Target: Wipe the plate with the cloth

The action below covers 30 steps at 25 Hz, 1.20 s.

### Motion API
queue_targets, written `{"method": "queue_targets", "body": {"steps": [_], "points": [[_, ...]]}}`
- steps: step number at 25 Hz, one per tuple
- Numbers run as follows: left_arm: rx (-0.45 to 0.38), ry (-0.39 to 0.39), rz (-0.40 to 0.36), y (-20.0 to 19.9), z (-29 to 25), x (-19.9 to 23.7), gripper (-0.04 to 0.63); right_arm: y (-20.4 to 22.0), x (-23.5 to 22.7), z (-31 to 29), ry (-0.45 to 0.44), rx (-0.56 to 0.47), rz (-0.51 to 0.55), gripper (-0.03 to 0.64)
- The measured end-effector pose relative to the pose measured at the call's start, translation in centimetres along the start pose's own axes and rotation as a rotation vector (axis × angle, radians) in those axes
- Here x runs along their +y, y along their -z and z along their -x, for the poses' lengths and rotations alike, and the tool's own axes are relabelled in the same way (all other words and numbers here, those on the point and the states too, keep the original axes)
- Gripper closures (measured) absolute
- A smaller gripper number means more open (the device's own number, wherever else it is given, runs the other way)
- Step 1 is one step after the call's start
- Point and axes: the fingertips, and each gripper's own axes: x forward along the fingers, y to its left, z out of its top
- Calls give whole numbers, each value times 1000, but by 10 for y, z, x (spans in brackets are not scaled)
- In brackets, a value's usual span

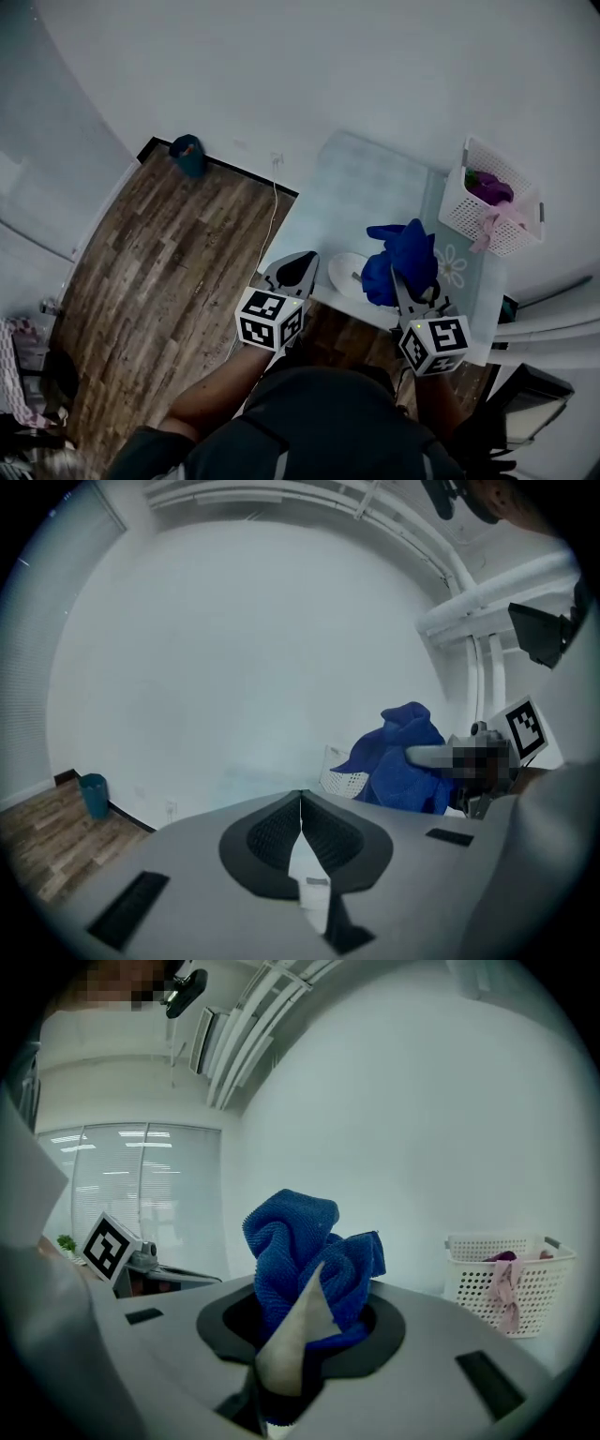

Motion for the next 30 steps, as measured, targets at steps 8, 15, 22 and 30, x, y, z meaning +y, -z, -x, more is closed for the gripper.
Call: {"method": "queue_targets", "body": {"steps": [8,15,22,30], "points": [[212,93,46,62,-56,32,584,50,-2,-50,63,146,-14,476],[448,137,73,130,-107,38,505,123,-8,-100,8,318,-17,476],[617,128,5,177,-135,48,483,186,-2,-131,-94,469,53,476],[771,202,24,210,-143,37,488,225,11,-155,-209,570,133,476]]}}
